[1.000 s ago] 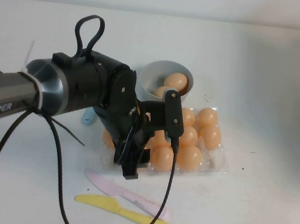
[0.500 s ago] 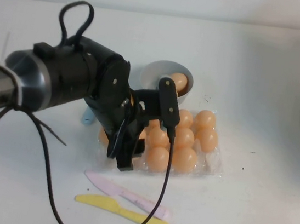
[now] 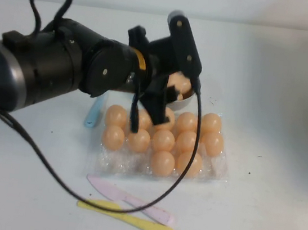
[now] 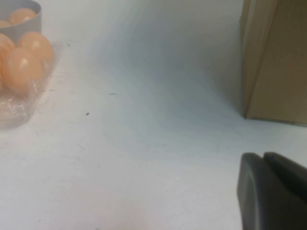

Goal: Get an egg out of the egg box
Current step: Place the egg in the bowl

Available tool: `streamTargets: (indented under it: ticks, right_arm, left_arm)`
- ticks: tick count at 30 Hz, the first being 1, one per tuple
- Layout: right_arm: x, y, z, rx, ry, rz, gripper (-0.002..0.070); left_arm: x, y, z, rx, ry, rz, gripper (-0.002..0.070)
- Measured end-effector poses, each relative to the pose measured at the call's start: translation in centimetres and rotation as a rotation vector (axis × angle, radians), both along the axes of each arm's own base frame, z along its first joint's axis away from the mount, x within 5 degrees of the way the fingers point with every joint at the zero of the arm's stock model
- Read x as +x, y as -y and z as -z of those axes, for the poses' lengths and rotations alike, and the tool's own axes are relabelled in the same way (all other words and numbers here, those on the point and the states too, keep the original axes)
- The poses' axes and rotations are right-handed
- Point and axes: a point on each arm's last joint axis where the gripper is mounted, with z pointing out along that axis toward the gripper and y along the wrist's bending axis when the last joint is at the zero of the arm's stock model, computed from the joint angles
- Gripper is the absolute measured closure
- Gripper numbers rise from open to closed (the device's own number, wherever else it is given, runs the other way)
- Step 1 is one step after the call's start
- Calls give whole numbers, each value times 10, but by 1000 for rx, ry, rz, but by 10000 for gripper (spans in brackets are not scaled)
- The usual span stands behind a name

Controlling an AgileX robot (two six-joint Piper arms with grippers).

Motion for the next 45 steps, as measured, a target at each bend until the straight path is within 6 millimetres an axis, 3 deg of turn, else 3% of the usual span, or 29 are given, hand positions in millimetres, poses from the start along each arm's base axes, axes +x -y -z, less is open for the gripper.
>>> streamTargets:
  ticks: [5,11,16,19,28,37,41,43,45]
  right_arm:
    - [0,0,0,0,0,0,694]
    - [0,0,0,0,0,0,694]
    - [0,0,0,0,0,0,694]
    - [0,0,0,0,0,0,694]
    - [0,0,0,0,0,0,694]
    - [0,0,0,0,0,0,694]
    - [0,0,0,0,0,0,694]
    - [0,0,0,0,0,0,694]
    - [0,0,0,0,0,0,694]
  left_arm:
    - [37,7,13,-210,163,-85,357]
    - [79,0,60,-386,188,-213,358]
    - [94,-9,95,-422,109,-295,360]
    - [96,-9,104,-423,90,-307,360]
    - [97,-9,104,-438,88,-315,352]
    - [95,-9,107,-403,56,-310,246]
    - [91,-11,93,-378,75,-280,244]
    - [83,-11,71,-372,104,-250,260]
    - [73,-13,48,-377,127,-234,326]
